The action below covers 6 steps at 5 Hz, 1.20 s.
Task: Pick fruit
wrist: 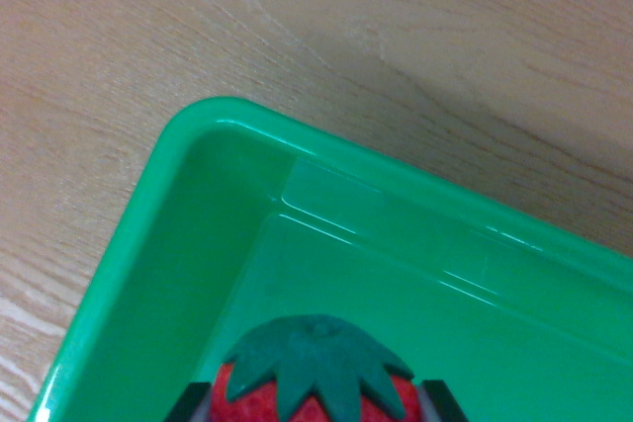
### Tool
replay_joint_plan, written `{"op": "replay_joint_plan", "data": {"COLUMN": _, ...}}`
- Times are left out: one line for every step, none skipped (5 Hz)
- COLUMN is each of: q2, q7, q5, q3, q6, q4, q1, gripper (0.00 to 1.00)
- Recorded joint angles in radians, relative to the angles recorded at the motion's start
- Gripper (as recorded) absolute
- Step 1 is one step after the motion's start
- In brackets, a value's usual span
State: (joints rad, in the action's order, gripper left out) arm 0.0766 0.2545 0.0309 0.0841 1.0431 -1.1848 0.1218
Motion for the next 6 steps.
{"op": "replay_joint_plan", "data": {"q2": 0.0, "q7": 0.0, "q5": 0.0, "q3": 0.0, "q6": 0.0, "q4": 0.0, "q1": 0.0, "gripper": 1.0}}
{"op": "replay_joint_plan", "data": {"q2": -0.02, "q7": 0.0, "q5": 0.0013, "q3": 0.0, "q6": 0.039, "q4": -0.019, "q1": -0.0008, "gripper": 1.0}}
{"op": "replay_joint_plan", "data": {"q2": -0.02, "q7": 0.0, "q5": 0.0013, "q3": 0.0, "q6": 0.039, "q4": -0.019, "q1": -0.0008, "gripper": 1.0}}
{"op": "replay_joint_plan", "data": {"q2": -0.038, "q7": 0.0, "q5": 0.0024, "q3": 0.001, "q6": 0.074, "q4": -0.036, "q1": -0.0014, "gripper": 1.0}}
{"op": "replay_joint_plan", "data": {"q2": -0.038, "q7": 0.0, "q5": 0.0024, "q3": 0.001, "q6": 0.074, "q4": -0.036, "q1": -0.0014, "gripper": 1.0}}
{"op": "replay_joint_plan", "data": {"q2": -0.053, "q7": 0.0, "q5": 0.0034, "q3": 0.001, "q6": 0.103, "q4": -0.05, "q1": -0.002, "gripper": 1.0}}
